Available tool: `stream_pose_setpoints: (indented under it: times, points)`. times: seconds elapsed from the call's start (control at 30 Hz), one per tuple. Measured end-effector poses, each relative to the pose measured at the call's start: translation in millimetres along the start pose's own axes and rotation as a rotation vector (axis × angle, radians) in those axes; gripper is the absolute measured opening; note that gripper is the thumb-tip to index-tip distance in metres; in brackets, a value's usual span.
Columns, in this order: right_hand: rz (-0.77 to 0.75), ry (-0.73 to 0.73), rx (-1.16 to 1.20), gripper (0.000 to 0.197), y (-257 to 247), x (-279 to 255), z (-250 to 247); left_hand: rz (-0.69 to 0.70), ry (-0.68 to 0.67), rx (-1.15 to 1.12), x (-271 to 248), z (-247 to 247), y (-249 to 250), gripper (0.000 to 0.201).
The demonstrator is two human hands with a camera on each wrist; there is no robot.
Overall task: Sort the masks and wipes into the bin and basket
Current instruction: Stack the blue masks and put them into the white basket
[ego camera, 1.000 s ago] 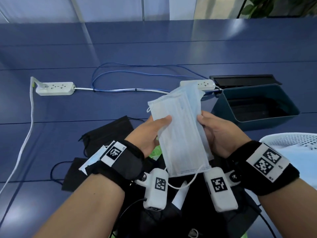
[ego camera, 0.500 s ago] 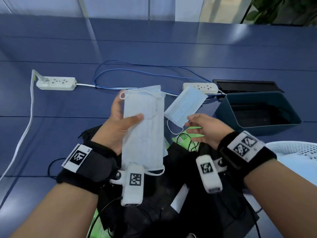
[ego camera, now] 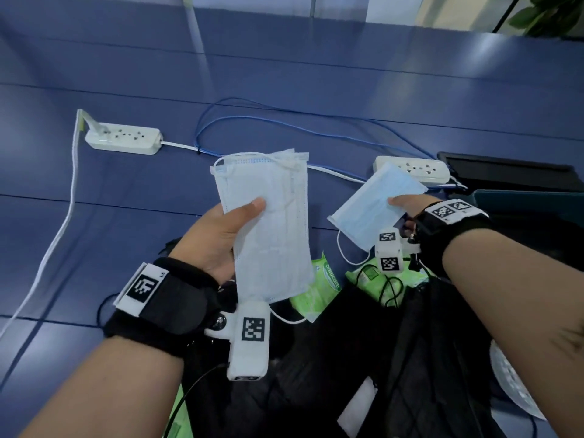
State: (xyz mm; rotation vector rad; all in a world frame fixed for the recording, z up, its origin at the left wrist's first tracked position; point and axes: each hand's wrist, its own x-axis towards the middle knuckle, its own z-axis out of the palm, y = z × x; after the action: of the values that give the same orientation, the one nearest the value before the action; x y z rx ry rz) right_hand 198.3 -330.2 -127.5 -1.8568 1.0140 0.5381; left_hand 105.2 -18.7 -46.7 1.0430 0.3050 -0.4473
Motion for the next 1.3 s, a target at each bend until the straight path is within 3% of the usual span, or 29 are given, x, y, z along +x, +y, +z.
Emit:
stream_pose_setpoints:
  times: [0.13,0.23,0.33,0.43,0.57,0.7,0.9,0.97,1.03,1.13,1.23,1.3]
  points:
    - [-0.054,-0.003,0.069,0.018,6,-3,3,-0.025,0.105,-0.076,1,1,-8,0.028]
    - [-0.114,-0.072,0.416,0.005,8,-36,1,-0.084,0.163,-0.099,-4,2,-9,0.029]
    - [-0.258,-0.313,0.75,0.017,16,-88,-12,-0.112,0.127,-0.089,-13,9,-9,0.028]
    - [-0.384,-0.498,0.892,0.038,30,-143,-33,-0.116,0.073,-0.069,-21,26,-10,0.026]
    - [-0.539,-0.52,0.747,0.043,49,-200,-57,-0.133,0.025,-0.023,-31,50,-18,0.028]
    - [-0.601,-0.495,0.696,0.029,64,-233,-64,-0.159,-0.039,0.074,-43,71,-31,0.036]
    - [-0.463,-0.45,0.751,0.039,95,-224,-35,-0.111,-0.317,0.208,-66,106,-49,0.061]
    - [-0.478,-0.47,0.79,0.042,101,-223,-29,-0.033,-0.354,0.245,-68,113,-55,0.048]
    - [-0.562,-0.447,0.804,0.06,105,-222,-27,0.047,-0.351,0.285,-68,118,-58,0.035]
    - [-0.737,-0.3,0.643,0.077,113,-222,-28,0.122,-0.385,0.316,-67,121,-63,0.03]
    - [-0.768,-0.165,0.367,0.096,132,-216,-28,0.134,-0.421,0.339,-63,118,-72,0.055]
    - [-0.735,-0.203,0.302,0.101,148,-210,-28,0.106,-0.432,0.449,-57,111,-81,0.077]
